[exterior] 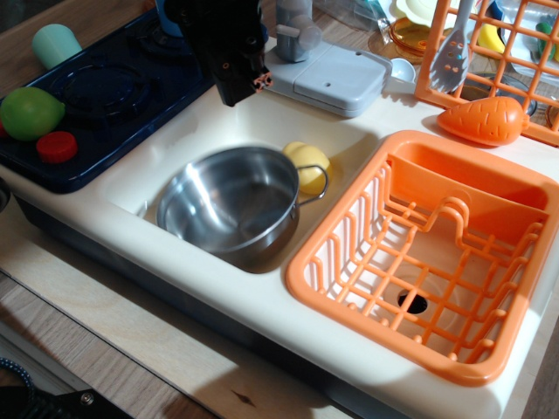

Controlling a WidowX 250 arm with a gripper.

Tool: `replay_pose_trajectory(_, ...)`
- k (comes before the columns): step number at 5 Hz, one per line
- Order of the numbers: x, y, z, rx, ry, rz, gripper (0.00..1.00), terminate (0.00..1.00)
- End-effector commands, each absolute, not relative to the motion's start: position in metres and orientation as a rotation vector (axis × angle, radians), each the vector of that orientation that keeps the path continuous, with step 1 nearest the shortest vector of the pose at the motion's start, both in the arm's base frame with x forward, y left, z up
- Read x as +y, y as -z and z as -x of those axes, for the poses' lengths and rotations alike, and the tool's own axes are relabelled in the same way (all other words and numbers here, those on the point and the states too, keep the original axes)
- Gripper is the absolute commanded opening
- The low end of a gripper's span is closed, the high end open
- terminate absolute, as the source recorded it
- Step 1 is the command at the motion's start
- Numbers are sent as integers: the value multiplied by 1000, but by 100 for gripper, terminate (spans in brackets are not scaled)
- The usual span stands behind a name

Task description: Put pan from drying rack into sink

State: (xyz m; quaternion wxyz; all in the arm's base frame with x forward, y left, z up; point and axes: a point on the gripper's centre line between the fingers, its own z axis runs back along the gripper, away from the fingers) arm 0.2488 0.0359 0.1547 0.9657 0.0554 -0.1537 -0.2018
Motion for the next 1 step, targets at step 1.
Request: replay_pose_trajectory(1, 39, -164, -250, -343, 416, -132, 100, 100)
